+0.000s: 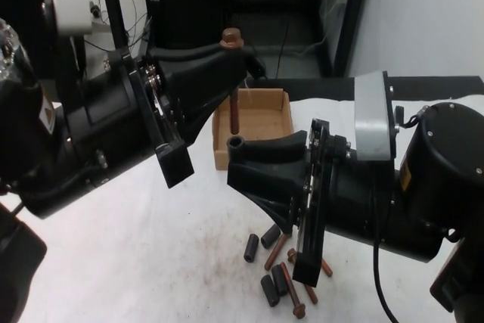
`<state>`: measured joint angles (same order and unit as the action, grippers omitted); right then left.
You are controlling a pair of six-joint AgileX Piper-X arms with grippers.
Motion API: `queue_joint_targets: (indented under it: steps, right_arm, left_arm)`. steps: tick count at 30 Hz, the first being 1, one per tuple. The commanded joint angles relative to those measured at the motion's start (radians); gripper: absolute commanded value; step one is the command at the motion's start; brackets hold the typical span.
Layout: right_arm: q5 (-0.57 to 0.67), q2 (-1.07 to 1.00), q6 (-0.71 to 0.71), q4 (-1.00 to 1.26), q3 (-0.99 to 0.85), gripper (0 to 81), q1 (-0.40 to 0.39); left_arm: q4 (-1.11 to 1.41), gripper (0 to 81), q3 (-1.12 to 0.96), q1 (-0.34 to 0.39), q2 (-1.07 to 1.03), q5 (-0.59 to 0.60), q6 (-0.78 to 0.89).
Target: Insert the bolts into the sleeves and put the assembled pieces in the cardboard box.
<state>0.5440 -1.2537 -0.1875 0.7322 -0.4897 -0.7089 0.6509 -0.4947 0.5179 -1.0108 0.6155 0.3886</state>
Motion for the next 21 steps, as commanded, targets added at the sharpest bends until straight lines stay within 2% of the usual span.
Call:
queue_joint_targets:
  steps: [1,21]
  right_arm:
    - [-0.015,0.009,0.005,0.006,-0.008,0.9,0.003]
    - [-0.015,0.009,0.005,0.041,-0.013,0.9,0.001]
  left_arm:
    - [0.019,0.3,-0.003,0.001,0.002,0.007,0.008]
    - [-0.011,0.3,0.004,0.001,0.002,0.007,-0.046]
